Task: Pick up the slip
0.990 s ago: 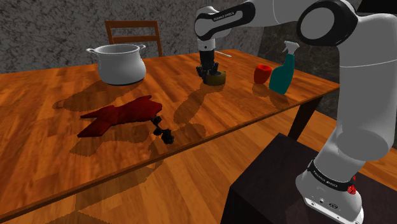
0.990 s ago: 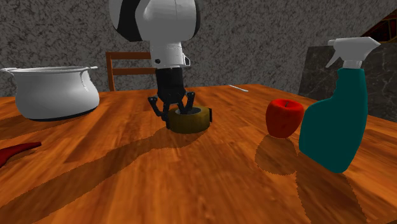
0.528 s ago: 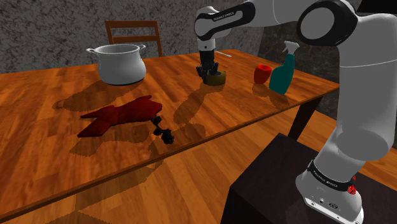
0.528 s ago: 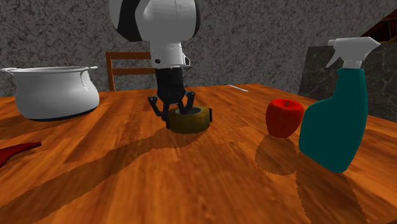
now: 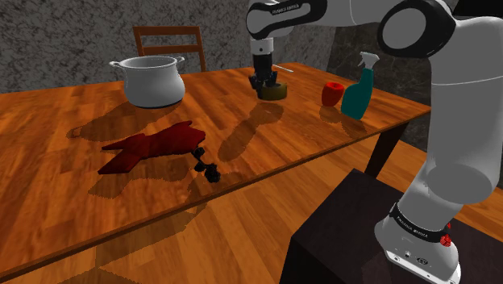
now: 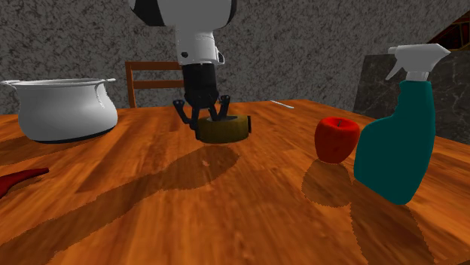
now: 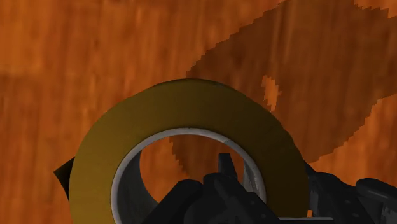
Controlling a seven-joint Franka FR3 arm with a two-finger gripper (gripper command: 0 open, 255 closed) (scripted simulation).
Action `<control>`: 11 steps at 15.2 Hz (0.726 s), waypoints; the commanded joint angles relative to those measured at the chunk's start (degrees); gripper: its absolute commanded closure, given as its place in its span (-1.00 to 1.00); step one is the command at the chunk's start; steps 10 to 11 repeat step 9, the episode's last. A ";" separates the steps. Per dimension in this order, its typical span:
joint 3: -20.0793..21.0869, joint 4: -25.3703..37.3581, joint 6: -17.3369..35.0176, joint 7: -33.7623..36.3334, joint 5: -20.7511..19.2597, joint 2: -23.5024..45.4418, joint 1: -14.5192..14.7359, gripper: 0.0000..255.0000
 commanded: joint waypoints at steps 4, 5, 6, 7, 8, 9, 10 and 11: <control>-0.04 4.27 -4.05 -0.16 0.00 0.21 -0.07 1.00; -0.04 5.14 -4.86 -0.18 0.00 0.28 -0.07 1.00; -0.04 6.05 -5.68 -0.19 0.00 0.37 -0.07 1.00; -0.05 6.99 -6.51 -0.20 0.00 0.48 -0.07 1.00; -0.05 7.10 -6.62 -0.20 0.01 0.48 -0.07 1.00; -0.05 7.12 -6.63 -0.20 0.01 0.49 -0.07 1.00; -0.05 7.12 -6.63 -0.20 0.01 0.49 -0.07 1.00; -0.05 7.12 -6.63 -0.20 0.01 0.49 -0.07 1.00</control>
